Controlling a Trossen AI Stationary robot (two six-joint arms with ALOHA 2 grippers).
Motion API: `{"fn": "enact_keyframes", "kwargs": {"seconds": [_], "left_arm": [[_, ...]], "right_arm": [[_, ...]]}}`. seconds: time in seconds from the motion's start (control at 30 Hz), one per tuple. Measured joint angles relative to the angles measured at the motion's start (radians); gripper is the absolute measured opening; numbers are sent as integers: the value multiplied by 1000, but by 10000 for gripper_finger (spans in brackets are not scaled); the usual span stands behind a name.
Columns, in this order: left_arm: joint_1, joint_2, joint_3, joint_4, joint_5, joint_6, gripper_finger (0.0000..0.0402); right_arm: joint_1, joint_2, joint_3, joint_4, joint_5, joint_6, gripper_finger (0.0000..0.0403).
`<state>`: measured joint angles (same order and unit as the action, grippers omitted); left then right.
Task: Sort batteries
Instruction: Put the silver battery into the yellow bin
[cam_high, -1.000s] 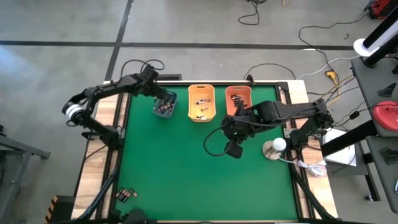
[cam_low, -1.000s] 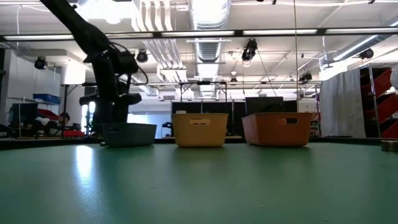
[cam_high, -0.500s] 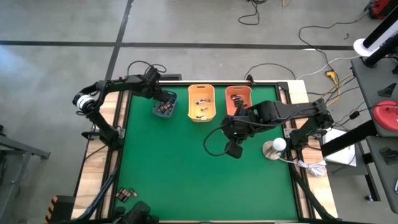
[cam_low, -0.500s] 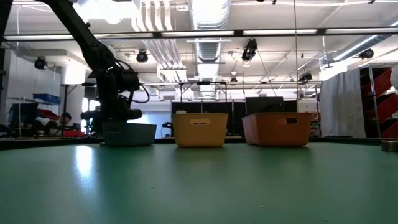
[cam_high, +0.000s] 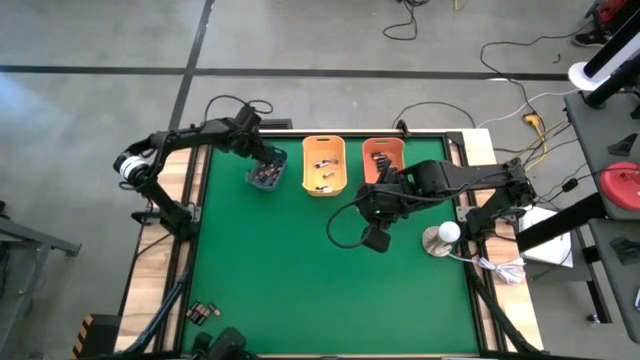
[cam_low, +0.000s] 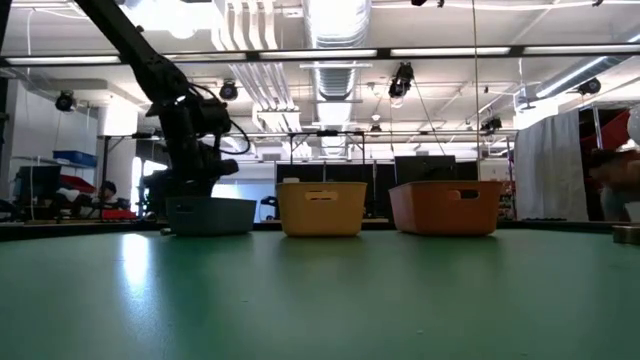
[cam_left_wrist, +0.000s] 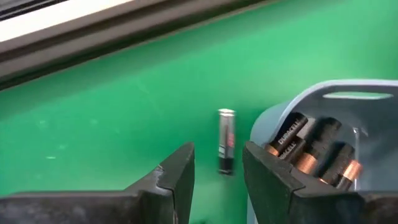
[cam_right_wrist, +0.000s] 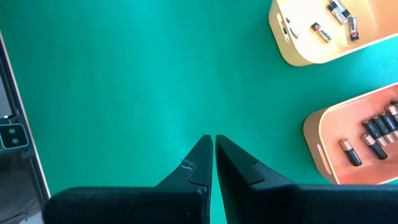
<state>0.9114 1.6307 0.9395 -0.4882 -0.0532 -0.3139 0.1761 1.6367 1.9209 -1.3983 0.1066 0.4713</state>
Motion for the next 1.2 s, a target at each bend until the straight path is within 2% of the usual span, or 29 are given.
{"fn": "enact_keyframes", "kwargs": {"seconds": [0.3,0.5,0.57,0.73,0.97,1.2], "left_arm": [[-117,-8,-5,-27,7,-19,115],[-97,-8,9,-11,-153,-44,115],[-79,-8,9,0,-176,-46,115],[-54,12,2,40,-158,-46,115],[-53,105,1,68,-109,-54,115],[-53,150,5,66,-113,-54,113]], "right_arm": [[0,0,0,0,0,0,13],[0,0,0,1,0,-1,13],[0,0,0,1,0,-1,13],[0,0,0,2,0,8,13],[0,0,0,0,0,16,13],[0,0,0,-2,0,18,13]]}}
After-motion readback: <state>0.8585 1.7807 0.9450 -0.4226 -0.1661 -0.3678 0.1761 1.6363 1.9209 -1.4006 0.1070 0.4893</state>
